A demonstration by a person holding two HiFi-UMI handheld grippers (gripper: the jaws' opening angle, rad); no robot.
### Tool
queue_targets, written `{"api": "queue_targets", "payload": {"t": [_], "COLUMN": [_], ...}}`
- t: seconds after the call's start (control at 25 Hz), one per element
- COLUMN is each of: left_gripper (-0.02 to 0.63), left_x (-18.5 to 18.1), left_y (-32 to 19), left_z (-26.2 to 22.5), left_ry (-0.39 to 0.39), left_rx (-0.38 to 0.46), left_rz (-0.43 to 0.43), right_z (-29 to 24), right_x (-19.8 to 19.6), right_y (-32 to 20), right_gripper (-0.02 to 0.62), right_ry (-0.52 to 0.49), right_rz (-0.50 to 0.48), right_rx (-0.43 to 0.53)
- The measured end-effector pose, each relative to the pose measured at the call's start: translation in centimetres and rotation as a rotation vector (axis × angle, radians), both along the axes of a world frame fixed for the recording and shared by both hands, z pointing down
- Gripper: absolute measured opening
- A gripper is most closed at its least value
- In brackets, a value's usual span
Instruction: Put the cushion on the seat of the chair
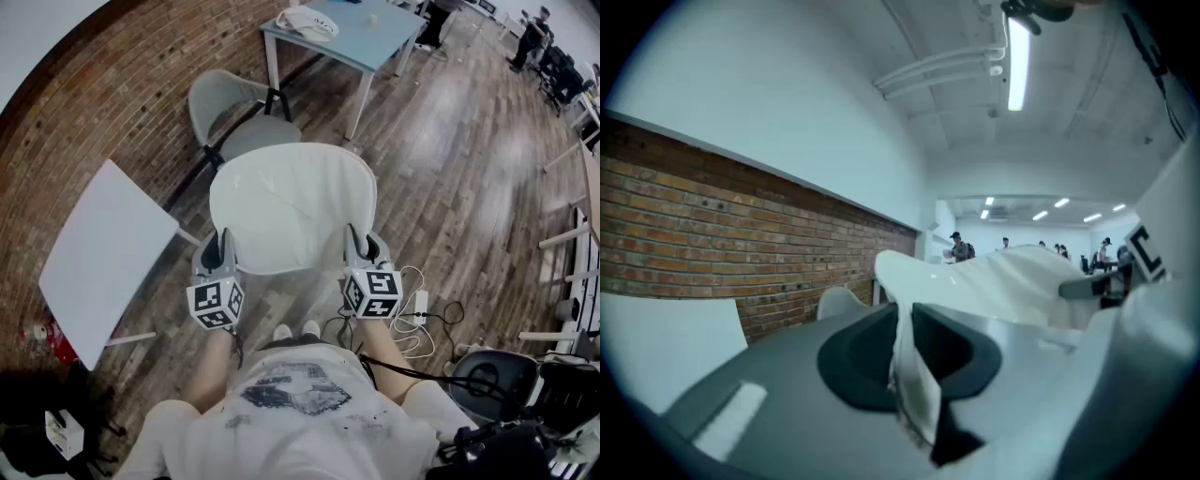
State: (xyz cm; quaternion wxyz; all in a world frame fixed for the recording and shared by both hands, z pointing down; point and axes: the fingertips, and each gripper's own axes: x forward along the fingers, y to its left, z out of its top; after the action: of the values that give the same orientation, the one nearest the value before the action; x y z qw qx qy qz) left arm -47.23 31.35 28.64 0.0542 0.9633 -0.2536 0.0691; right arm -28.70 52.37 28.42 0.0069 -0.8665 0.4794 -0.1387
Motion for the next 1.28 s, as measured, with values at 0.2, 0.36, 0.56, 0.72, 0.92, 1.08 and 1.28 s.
{"api": "queue_targets", "payload": {"t": [0.2, 0.36, 0.56, 0.72, 0.92, 1.08, 1.28], "left_gripper": [0.040, 0.040, 0.040, 0.040, 0.041, 0.041, 0.041], "left_x": [-1.2, -1.5, -1.3, -0.7, 0.3, 1.8, 5.7], "left_y": [1.2, 2.3, 3.4, 4.4, 5.4, 5.0, 3.1], "left_z": [-0.5, -0.5, -0.2, 0.0, 0.4, 0.4, 1.2], "left_ry": [-0.005, -0.005, -0.013, -0.015, -0.014, -0.008, -0.002], "left_rx": [0.004, 0.007, 0.008, 0.013, 0.009, 0.013, 0.008], "left_rz": [0.014, 0.011, 0.012, 0.004, -0.007, 0.000, 0.009], "right_z": [-0.3, 0.1, 0.5, 0.7, 1.0, 0.9, 1.7], "right_x": [-1.5, -1.9, -1.2, -0.7, 0.5, 2.0, 5.4], "right_y": [1.8, 2.7, 3.9, 5.1, 5.9, 5.6, 4.1], "right_gripper": [0.038, 0.038, 0.040, 0.040, 0.040, 0.040, 0.040], "right_ry": [-0.004, -0.013, -0.036, -0.045, -0.051, -0.049, -0.055], "right_rz": [0.018, 0.014, 0.014, -0.003, -0.008, -0.002, 0.011], "right_rx": [0.003, 0.006, 0.016, 0.020, 0.026, 0.042, 0.040]}}
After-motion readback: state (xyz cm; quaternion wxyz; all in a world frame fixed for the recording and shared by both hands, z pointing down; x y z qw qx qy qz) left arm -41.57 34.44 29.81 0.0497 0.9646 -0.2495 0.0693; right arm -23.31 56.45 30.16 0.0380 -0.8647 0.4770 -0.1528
